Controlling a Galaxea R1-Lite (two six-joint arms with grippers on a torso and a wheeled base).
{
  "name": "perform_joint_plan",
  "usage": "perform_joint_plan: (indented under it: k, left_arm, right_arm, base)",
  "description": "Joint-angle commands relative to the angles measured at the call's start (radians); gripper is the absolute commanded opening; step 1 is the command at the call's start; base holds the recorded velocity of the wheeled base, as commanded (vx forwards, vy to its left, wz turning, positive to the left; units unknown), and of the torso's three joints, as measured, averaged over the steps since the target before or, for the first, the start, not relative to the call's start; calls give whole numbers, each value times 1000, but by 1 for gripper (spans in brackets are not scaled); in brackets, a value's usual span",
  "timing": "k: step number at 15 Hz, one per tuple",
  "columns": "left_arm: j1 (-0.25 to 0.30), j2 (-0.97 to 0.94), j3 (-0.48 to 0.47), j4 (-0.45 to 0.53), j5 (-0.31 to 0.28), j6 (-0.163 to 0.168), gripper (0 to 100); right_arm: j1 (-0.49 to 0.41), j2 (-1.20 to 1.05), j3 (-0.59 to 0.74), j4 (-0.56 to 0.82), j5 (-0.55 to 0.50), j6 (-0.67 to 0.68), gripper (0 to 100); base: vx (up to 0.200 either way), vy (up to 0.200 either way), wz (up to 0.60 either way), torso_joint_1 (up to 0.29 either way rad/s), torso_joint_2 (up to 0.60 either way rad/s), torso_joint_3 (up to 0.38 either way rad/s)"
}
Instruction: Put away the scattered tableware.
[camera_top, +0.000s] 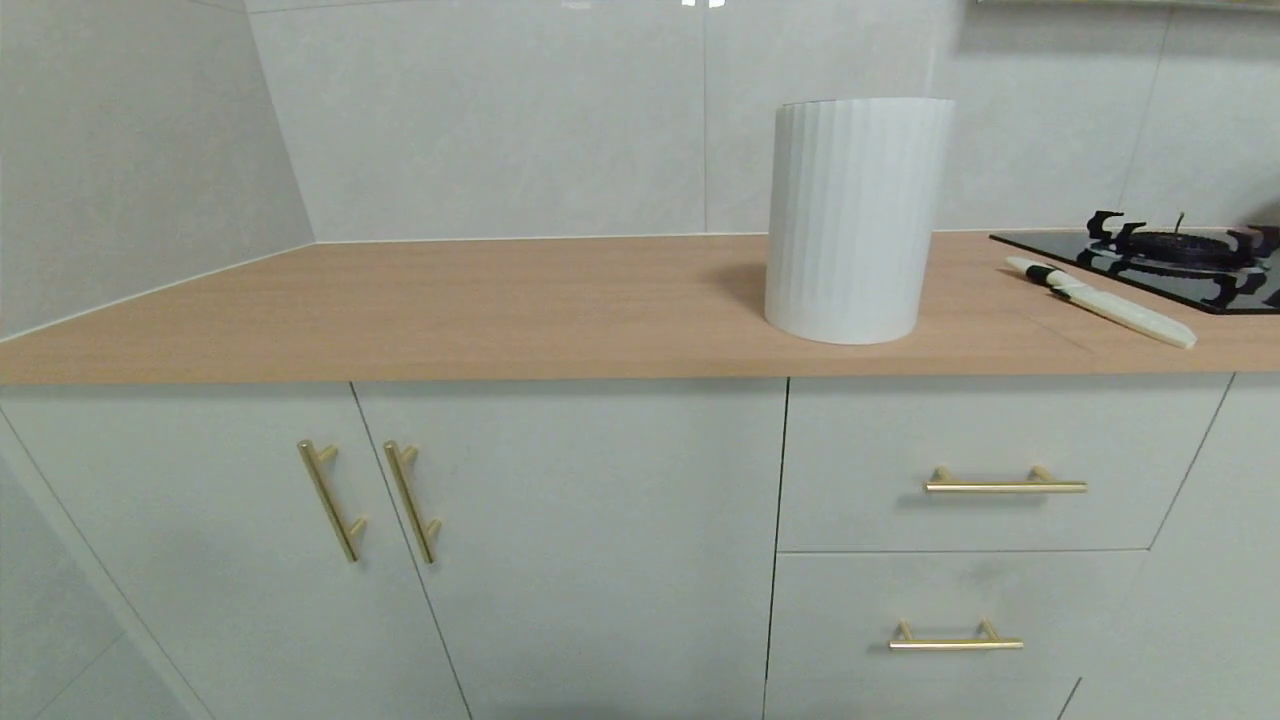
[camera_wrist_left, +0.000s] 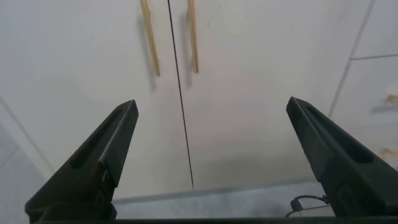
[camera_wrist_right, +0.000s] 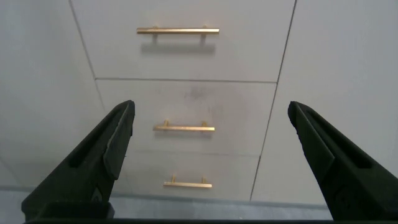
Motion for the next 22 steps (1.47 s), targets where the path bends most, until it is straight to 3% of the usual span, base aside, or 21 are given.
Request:
perform_joint_plan:
  k: [1, 3, 22]
  left_arm:
    - [0, 0, 0, 0, 0, 0, 100]
    - [0, 0, 0, 0, 0, 0, 100]
    - [0, 0, 0, 0, 0, 0, 100]
  right_arm:
    - [1, 2, 0, 0, 0, 0, 100]
    - [1, 2, 0, 0, 1, 0, 100]
    - [1, 2, 0, 0, 1, 0, 100]
  base:
    - [200, 0, 0, -2, -2, 2]
    - [200, 0, 0, 2, 0, 5]
    - [0, 0, -63, 0, 1, 0]
